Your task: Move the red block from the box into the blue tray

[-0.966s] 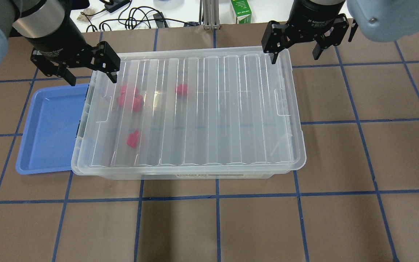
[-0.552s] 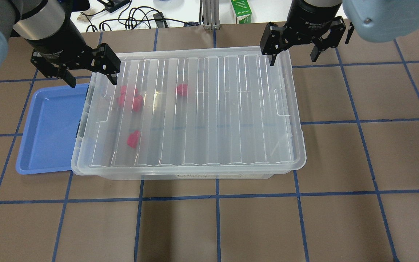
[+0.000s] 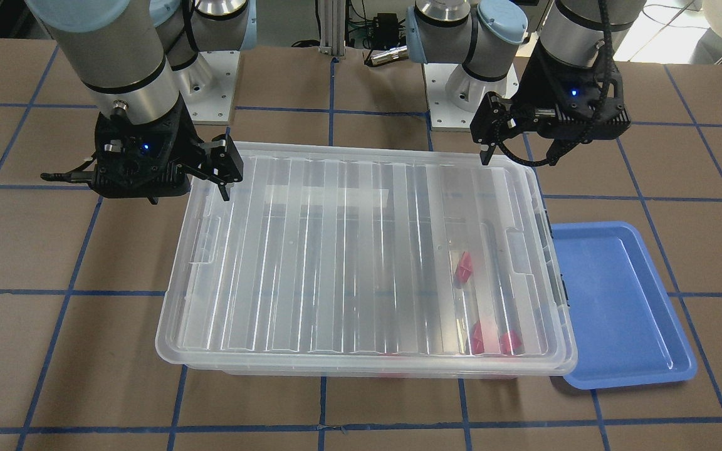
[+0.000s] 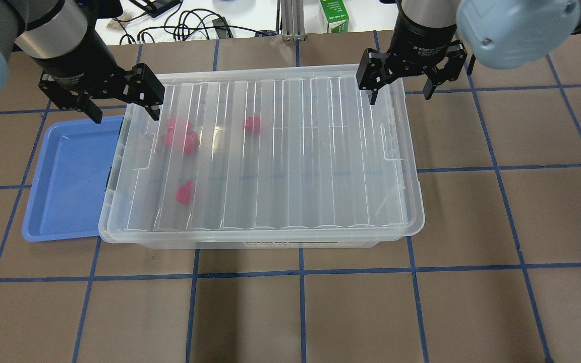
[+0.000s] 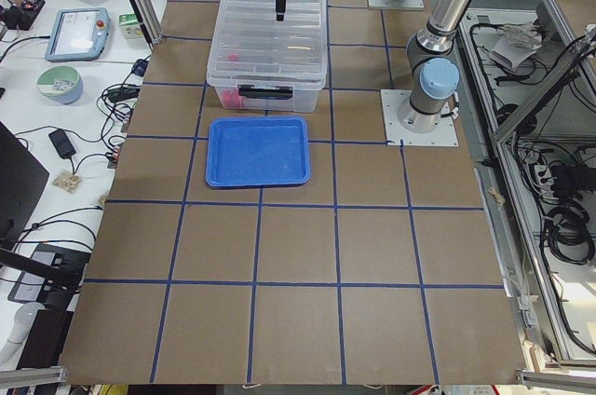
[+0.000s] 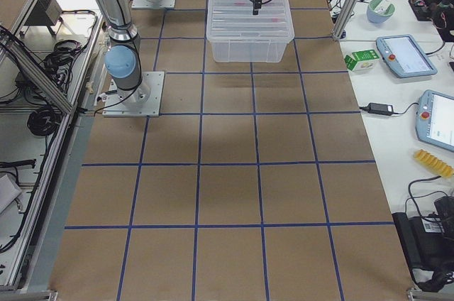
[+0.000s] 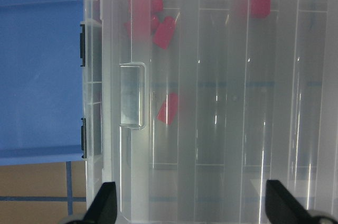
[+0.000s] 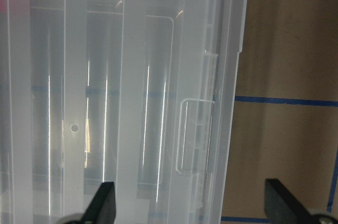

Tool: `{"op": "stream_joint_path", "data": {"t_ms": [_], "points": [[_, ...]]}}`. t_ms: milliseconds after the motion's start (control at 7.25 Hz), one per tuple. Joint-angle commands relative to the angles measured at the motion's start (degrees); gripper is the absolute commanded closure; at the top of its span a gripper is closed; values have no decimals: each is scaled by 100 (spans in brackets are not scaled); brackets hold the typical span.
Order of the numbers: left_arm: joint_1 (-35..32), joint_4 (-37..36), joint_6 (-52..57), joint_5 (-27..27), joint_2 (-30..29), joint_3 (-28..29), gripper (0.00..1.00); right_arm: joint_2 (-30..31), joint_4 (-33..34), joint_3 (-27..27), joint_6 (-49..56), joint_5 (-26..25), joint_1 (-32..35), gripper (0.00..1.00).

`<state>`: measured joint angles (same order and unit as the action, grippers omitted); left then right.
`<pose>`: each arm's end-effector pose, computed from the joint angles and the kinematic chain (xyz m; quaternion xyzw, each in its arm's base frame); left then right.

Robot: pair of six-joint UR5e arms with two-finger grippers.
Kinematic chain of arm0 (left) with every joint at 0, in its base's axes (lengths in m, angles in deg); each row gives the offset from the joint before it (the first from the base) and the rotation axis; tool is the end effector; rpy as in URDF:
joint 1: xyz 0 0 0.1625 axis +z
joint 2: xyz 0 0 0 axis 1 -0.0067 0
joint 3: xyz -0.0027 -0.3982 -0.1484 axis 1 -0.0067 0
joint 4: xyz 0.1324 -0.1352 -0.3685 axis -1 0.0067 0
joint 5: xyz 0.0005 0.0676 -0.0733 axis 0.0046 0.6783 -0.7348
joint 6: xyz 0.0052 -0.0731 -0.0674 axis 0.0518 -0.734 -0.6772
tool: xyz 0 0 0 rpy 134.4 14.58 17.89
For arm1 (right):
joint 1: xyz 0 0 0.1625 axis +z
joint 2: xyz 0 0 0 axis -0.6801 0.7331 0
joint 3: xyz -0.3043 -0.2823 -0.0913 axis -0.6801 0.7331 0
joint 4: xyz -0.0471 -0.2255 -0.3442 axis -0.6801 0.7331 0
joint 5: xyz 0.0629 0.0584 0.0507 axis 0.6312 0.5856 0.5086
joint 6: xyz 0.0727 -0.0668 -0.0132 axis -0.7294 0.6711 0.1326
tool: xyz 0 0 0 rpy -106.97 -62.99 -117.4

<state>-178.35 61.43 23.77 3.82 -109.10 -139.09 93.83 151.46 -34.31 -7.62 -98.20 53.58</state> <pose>-0.1216 -0.4898 0.5055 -0.0045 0.9996 -0.0268 0.0054 0.1958 -0.5372 0.4712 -0.0322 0.9995 -0.0031 0.0060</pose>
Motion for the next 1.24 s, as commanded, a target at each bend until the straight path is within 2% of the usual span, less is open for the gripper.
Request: {"op": "stream_joint_path", "data": {"t_ms": [0,276,690,1103], "points": [[-3,-1,11,5,59,0,0,-13,37,22,-24,13,-2,0],[-21,-18,11,-48,-19,-9,0,-48,64,49,2,-22,-19,0],[-73,8,2,-13,16,-9,0,31,-32,-21,-139,285,-53,0],[-82,-18,2,-4,86,-88,0,4,64,65,-182,233,-81,0]]}}
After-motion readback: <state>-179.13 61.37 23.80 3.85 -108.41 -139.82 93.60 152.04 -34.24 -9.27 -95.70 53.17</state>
